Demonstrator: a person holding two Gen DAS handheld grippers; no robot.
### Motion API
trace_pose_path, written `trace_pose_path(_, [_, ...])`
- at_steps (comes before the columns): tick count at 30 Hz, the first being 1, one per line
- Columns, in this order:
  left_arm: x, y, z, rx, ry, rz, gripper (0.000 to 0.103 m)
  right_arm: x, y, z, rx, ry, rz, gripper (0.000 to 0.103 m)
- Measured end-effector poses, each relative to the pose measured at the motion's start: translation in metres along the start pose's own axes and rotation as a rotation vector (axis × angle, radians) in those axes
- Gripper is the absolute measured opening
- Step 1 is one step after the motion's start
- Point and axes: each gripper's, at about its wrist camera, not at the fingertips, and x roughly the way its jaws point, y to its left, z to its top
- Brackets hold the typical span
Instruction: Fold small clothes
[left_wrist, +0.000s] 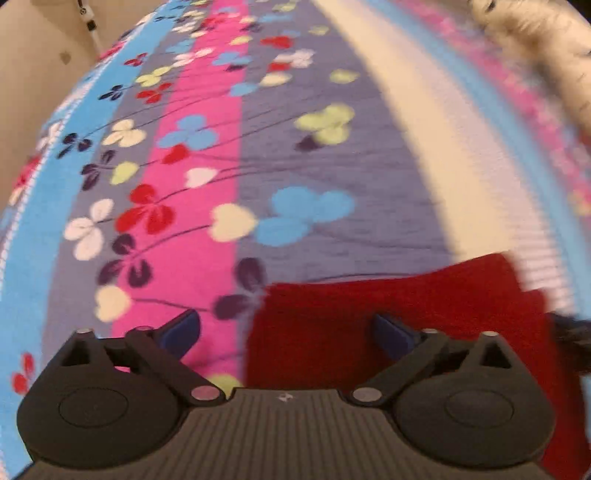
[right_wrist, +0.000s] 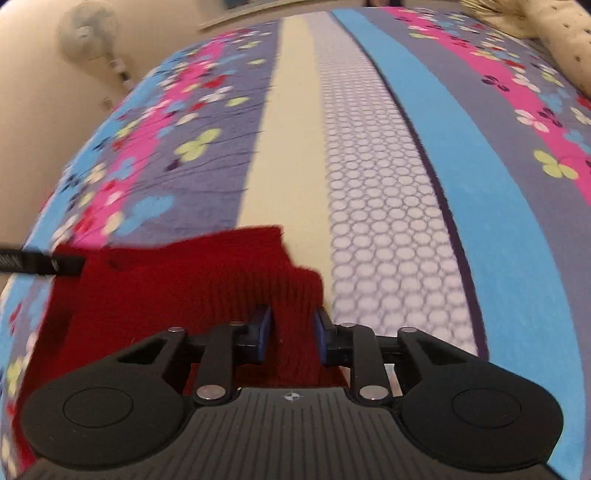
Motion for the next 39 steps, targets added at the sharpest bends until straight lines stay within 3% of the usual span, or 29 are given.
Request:
trace_pose_path(1, [0.006, 0.002, 0.0, -0.004, 0.019, 0.001, 0.103, 0.003, 0.001, 0.003, 0.009, -0.006, -0.011, 0.033])
trace_pose_path(3, [-0.002, 0.011, -0.003, -0.05, 0.02, -0.018, 0.103, -0.003, 0.0, 0.003, -0.023, -0.013, -0.034, 0.047])
trace_pose_path(5, [-0.032, 0.019, -0.016, -0.052, -0.024, -0.018, 0.103, -0.024, -0.004, -0.002, -0.041, -0.035, -0.057, 0.047])
trace_pose_path(7, [-0.069, 0.024, -0.04, -0.012, -0.095, -0.006, 0.103, -0.061, 0.001, -0.017, -0.072, -0.092, -0.064, 0.051])
trace_pose_path(9, [-0.099, 0.025, -0.076, 0.023, -0.139, 0.005, 0.103, -0.095, 0.009, -0.038, -0.113, -0.132, -0.046, 0.068])
trace_pose_path(12, [-0.107, 0.023, -0.131, 0.034, -0.095, -0.003, 0.103, -0.135, 0.023, -0.086, -0.141, -0.146, -0.06, 0.07])
trace_pose_path(14, [-0.09, 0.016, -0.158, 0.051, -0.038, 0.017, 0.103, -0.131, 0.026, -0.115, -0.153, -0.109, -0.098, 0.07])
trace_pose_path(17, [-0.088, 0.016, -0.181, -0.01, -0.045, 0.077, 0.103, -0.099, 0.022, -0.138, -0.149, -0.078, -0.159, 0.082])
trace_pose_path(20, [-0.14, 0.012, -0.194, -0.014, -0.09, 0.043, 0.103, -0.119, 0.032, -0.133, -0.126, -0.121, -0.191, 0.082])
trace_pose_path(24, [-0.214, -0.003, -0.233, -0.014, -0.167, -0.009, 0.103, -0.194, 0.059, -0.154, -0.163, -0.182, -0.144, 0.096])
trace_pose_path(30, [-0.273, -0.027, -0.296, -0.009, -0.223, -0.024, 0.103, -0.288, 0.084, -0.224, -0.18, -0.311, -0.145, 0.102])
trace_pose_path(39, [-0.297, -0.034, -0.337, -0.018, -0.24, -0.034, 0.103, -0.32, 0.086, -0.273, -0.159, -0.251, -0.178, 0.102])
